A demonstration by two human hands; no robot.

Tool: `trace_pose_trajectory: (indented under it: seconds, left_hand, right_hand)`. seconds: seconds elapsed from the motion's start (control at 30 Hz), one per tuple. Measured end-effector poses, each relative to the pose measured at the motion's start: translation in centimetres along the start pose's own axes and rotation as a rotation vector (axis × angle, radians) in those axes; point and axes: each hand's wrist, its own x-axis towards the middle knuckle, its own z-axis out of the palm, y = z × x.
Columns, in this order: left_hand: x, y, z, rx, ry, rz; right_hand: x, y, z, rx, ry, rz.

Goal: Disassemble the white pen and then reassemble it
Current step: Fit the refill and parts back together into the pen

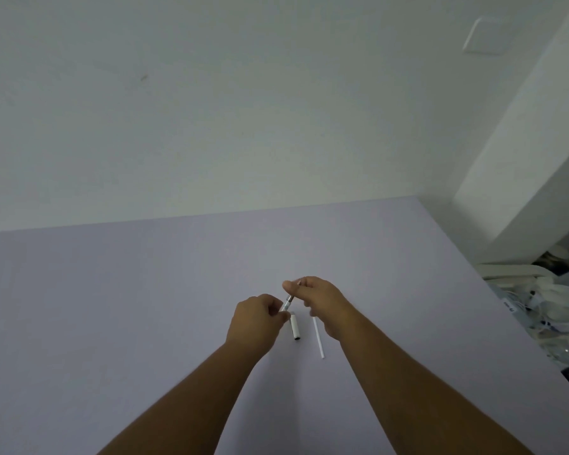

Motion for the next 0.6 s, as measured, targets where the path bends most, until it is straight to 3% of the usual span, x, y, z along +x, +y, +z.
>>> trace_pose_trajectory:
  seconds: [0.07, 0.2, 0.33, 0.47, 0.6]
  left_hand:
    - [0.18, -0.01, -0.06, -0.009, 0.010, -0.013]
    - [0.22, 0.38, 0.28, 0.019, 0.004, 0.007]
    - [0.46, 0.43, 0.16, -0.005, 0.027, 0.005]
    - [0.43, 0.70, 0.35, 0.038, 0.014, 0.023]
    - [0.55, 0.56, 0.18, -0.011, 0.024, -0.010]
  right_hand:
    - [0.02, 0.17, -0.22, 0.055, -0.058, -0.022]
    - [0.02, -0.07, -0.17, -0.034, 0.035, 0.030]
    - [0.07, 0.12, -0.68, 0.054, -0.059, -0.021]
    - [0.28, 0.08, -0.20, -0.067, 0.078, 0.002]
    - [0.14, 0.24, -0.30, 0.059, -0.056, -0.030]
